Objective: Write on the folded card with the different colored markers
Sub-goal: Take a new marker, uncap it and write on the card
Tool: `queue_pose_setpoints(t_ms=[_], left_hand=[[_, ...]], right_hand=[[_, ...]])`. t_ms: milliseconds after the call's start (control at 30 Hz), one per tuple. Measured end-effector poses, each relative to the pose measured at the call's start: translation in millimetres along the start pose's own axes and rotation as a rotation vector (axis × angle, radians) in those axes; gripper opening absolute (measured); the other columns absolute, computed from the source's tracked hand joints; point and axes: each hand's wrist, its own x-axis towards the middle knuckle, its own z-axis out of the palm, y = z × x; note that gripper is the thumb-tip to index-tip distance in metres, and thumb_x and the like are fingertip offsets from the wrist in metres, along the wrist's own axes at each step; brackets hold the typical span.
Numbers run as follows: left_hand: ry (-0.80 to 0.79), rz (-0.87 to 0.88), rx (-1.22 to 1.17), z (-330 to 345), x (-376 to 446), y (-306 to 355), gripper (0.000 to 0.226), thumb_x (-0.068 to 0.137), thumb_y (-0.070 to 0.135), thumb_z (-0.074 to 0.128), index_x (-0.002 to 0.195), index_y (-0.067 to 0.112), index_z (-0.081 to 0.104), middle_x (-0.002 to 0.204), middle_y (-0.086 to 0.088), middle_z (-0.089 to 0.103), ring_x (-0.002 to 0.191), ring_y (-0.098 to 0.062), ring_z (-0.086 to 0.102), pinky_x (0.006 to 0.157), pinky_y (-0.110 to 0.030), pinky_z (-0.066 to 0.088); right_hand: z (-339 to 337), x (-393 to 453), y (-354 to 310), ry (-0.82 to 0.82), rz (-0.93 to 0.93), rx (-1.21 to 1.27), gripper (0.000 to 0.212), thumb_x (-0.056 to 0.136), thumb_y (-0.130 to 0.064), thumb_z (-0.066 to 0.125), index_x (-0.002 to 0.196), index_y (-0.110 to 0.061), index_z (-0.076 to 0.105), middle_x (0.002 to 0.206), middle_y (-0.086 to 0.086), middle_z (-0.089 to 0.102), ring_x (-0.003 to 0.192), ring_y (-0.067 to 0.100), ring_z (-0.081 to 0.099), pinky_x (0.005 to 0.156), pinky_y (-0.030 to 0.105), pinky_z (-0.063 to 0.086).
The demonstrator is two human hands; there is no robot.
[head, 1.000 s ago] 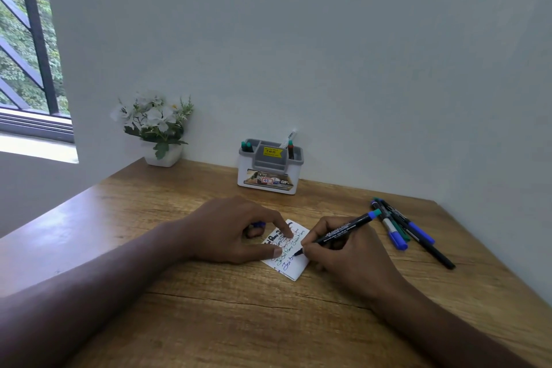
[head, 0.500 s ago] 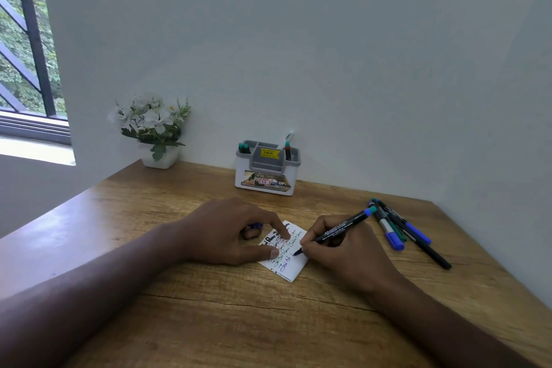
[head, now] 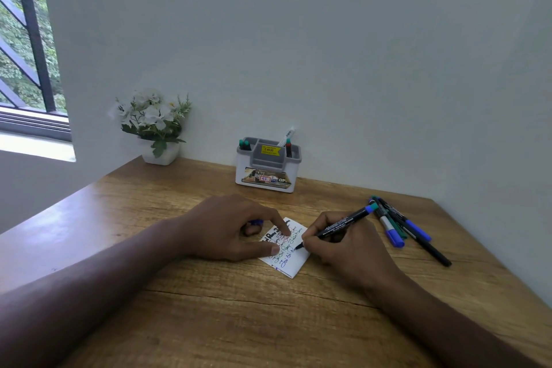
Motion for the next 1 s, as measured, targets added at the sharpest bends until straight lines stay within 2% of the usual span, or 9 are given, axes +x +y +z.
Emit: queue_pose_setpoints(t_ms=[267,467,600,700,800,900,1000], left_hand=[[0.002,0.009,0.001,-0.7,0.2,0.3,0.047,0.093,0.081,0.047,0.137,0.066,0.047,0.100,0.018,0.067,0.091,-0.006,0.060,0.075,-0.041,0.055],[0.016,0.022,-0.002,-1.3,-0.1,1.3,0.046,0.094,0.078,0.050,0.138,0.064,0.049,0.103,0.028,0.063,0.092,-0.001,0.058,0.074,-0.033,0.051],[0.028,0.028,-0.003,0.6,0.6,-0.3,0.045,0.094,0.078,0.051,0.136,0.063,0.051,0.087,0.038,0.054,0.086,0.003,0.055,0.068,-0.029,0.046],[0.028,0.027,-0.001,0.6,0.6,0.2,0.043,0.094,0.076,0.053,0.136,0.063,0.052,0.088,0.048,0.051,0.084,0.006,0.053,0.066,-0.027,0.043],[0.027,0.028,0.000,-1.0,0.0,1.4,0.043,0.095,0.076,0.053,0.136,0.063,0.051,0.085,0.036,0.054,0.086,0.001,0.056,0.070,-0.030,0.048],[0.019,0.023,-0.005,-1.4,0.2,1.9,0.044,0.094,0.078,0.051,0.135,0.064,0.050,0.086,0.020,0.061,0.085,-0.006,0.059,0.071,-0.039,0.053],[0.019,0.020,0.003,-1.5,0.1,1.5,0.043,0.094,0.079,0.051,0.135,0.065,0.050,0.088,0.013,0.063,0.085,-0.008,0.060,0.072,-0.042,0.054]], right_hand=[[0.5,0.0,-1.2,0.004,0.007,-0.014,0.006,0.084,-0.022,0.081,0.080,-0.025,0.077,0.082,-0.011,0.078,0.079,-0.007,0.070,0.059,0.010,0.054],[0.0,0.8,0.0,0.010,0.024,-0.017,0.007,0.084,-0.022,0.082,0.079,-0.025,0.077,0.079,-0.014,0.078,0.076,-0.007,0.071,0.057,0.009,0.053],[0.3,0.4,1.2,0.020,0.031,-0.009,0.005,0.083,-0.023,0.082,0.081,-0.024,0.078,0.080,-0.014,0.078,0.074,-0.005,0.071,0.059,0.012,0.054],[0.0,0.8,1.9,0.029,0.040,0.001,0.006,0.084,-0.022,0.082,0.080,-0.024,0.078,0.079,-0.012,0.078,0.071,-0.004,0.071,0.060,0.013,0.055],[0.5,1.4,1.7,0.030,0.045,-0.002,0.006,0.085,-0.022,0.082,0.081,-0.024,0.078,0.079,-0.011,0.078,0.071,-0.004,0.071,0.060,0.013,0.055],[-1.5,1.8,0.4,0.037,0.056,0.031,0.006,0.086,-0.021,0.080,0.081,-0.022,0.077,0.076,-0.011,0.078,0.068,-0.002,0.070,0.060,0.014,0.056],[-7.0,3.1,-0.9,0.086,0.060,0.090,0.009,0.086,-0.021,0.079,0.078,-0.023,0.077,0.073,-0.017,0.076,0.069,-0.005,0.069,0.059,0.012,0.053]])
